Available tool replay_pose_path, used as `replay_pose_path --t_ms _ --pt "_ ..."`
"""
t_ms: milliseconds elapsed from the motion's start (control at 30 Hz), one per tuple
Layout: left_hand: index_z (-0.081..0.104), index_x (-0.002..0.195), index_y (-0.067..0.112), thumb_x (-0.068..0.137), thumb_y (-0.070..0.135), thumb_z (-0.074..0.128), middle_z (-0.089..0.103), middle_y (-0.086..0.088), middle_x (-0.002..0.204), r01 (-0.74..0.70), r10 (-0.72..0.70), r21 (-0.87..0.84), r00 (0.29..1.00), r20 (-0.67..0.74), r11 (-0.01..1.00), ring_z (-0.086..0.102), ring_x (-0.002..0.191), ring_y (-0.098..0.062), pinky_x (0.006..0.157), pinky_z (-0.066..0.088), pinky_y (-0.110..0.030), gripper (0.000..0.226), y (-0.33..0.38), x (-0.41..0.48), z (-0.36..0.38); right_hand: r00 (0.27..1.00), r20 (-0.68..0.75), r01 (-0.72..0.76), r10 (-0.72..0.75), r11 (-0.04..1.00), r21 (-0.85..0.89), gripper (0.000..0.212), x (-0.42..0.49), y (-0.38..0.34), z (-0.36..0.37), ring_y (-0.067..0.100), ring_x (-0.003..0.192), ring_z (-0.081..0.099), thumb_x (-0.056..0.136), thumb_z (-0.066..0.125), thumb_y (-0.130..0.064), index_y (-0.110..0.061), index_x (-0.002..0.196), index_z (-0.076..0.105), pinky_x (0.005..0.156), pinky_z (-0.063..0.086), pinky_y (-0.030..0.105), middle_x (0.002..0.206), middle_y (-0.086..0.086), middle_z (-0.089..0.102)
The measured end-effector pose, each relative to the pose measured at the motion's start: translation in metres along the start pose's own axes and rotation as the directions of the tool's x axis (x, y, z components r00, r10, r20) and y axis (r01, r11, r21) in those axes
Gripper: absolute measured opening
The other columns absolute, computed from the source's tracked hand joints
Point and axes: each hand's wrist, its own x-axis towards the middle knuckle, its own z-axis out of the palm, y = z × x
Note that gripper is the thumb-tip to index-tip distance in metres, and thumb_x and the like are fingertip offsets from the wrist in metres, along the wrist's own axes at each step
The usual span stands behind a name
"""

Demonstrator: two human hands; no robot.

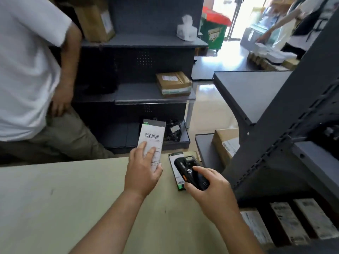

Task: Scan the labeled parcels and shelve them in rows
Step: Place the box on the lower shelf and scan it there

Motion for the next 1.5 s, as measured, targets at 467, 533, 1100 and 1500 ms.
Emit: replay_pose_path --t_ms 467,533,1100,1500 --pt "0.058 0.131 0.018 0.081 0.047 0.058 0.034 0.000 0.149 -0.064 0.085 0.072 0.934 -0.348 0.995 0.035 0.131 -0.026 0.095 0.051 -0.046 0.057 -0.023 0.017 -0.195 0.948 0.011 0.319 -0.319 0.947 -0.024 0.051 -0.037 -0.176 -0.051 0.004 0.099 0.056 0.075 0.074 -0.050 -0.046 0.124 0.061 0.080 0.046 0.022 0.113 -0.022 0.057" --pt "0.059 0.129 0.017 0.080 0.046 0.060 0.036 -0.002 0.148 -0.067 0.092 0.084 0.929 -0.358 0.994 0.037 0.129 -0.028 0.094 0.052 -0.046 0.057 -0.029 0.016 -0.198 0.943 0.035 0.331 -0.330 0.942 -0.056 0.051 -0.042 -0.184 -0.054 0.004 0.099 0.056 0.074 0.075 -0.050 -0.047 0.123 0.062 0.081 0.046 0.022 0.115 -0.022 0.057" --pt "0.060 0.130 0.014 0.081 0.035 0.074 0.037 -0.004 0.148 -0.049 0.085 0.111 0.935 -0.346 0.993 0.035 0.129 -0.027 0.096 0.051 -0.045 0.054 -0.037 0.003 -0.177 0.919 0.155 0.392 -0.362 0.877 -0.276 0.056 -0.048 -0.192 -0.068 0.004 0.105 0.052 0.072 0.068 -0.055 -0.050 0.126 0.057 0.086 0.047 0.024 0.116 -0.022 0.057" --pt "0.059 0.128 0.014 0.081 0.034 0.075 0.038 -0.006 0.147 0.007 0.049 0.152 0.931 -0.362 0.988 0.037 0.127 -0.031 0.097 0.049 -0.046 0.054 -0.038 -0.008 -0.179 0.902 0.209 0.424 -0.378 0.866 -0.265 0.053 -0.050 -0.193 -0.068 0.005 0.105 0.053 0.073 0.069 -0.056 -0.049 0.125 0.057 0.089 0.051 0.029 0.116 -0.018 0.057"
